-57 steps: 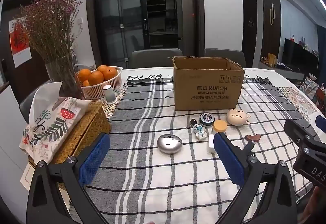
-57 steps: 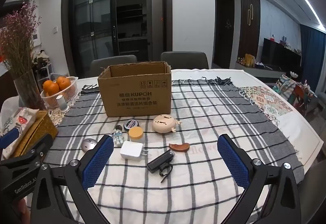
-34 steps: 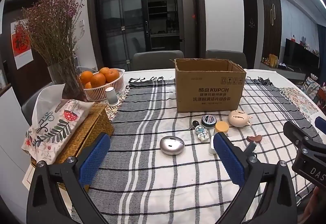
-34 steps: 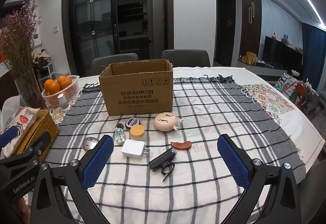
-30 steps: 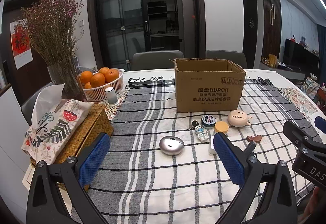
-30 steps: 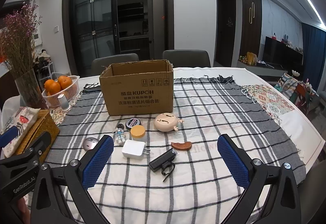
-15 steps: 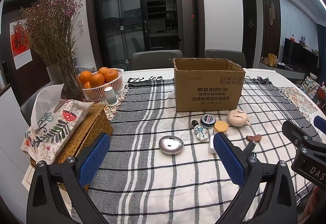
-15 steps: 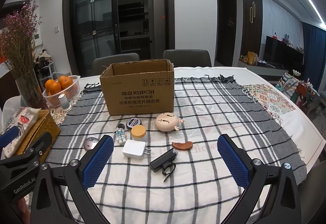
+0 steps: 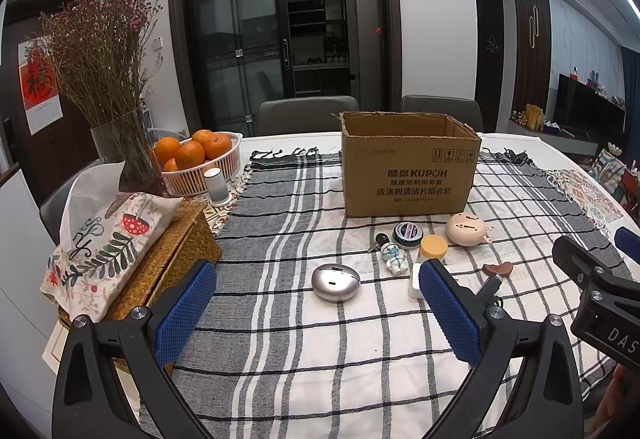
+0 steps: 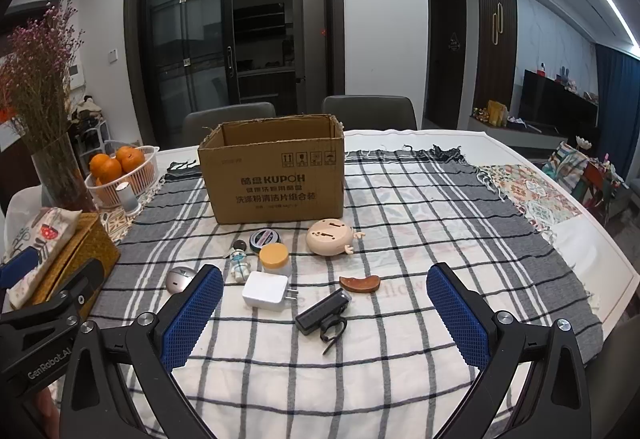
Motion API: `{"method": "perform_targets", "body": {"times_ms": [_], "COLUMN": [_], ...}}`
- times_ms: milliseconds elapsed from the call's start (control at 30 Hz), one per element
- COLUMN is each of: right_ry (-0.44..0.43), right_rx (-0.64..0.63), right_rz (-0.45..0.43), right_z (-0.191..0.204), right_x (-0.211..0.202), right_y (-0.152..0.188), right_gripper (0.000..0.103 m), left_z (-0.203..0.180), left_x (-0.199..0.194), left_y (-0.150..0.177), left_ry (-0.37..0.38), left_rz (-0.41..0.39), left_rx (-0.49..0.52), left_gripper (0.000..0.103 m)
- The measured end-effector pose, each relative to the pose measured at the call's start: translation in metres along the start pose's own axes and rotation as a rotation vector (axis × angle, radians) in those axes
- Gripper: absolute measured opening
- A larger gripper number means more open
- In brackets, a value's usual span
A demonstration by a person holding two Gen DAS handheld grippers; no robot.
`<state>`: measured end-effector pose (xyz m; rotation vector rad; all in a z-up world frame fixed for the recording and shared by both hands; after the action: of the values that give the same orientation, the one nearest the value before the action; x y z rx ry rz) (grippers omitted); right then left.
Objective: Organize rigid objects
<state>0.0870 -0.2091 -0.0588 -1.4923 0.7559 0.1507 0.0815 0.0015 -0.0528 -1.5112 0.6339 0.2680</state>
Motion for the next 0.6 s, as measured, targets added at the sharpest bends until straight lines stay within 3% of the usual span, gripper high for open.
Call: {"method": "perform_targets", "body": {"times_ms": [600], "right_ry": [0.0], "right_rx": [0.0], "right_rz": [0.001], "right_z": [0.0002], "right_x": [0.0002], "right_y": [-0.0004], "right_gripper": [0.103], "left_z": [-0.0001], "left_x": [-0.0004], "left_y": [0.0013], "left_ry": [0.003], "left_rz": [0.001], "left_rx": [-0.002], "left_gripper": [0.103]}}
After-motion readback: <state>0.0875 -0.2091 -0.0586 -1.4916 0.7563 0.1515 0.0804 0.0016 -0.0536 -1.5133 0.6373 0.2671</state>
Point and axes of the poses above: each gripper's, at about its wrist camera, not at the fingertips, and x roughly the way its jaws point, z to its left, y to its underside, the point moved 10 cm from there along x, roughly the way its jaws point, and after that the axes turned 13 degrees about y, right-handed, at the moved point
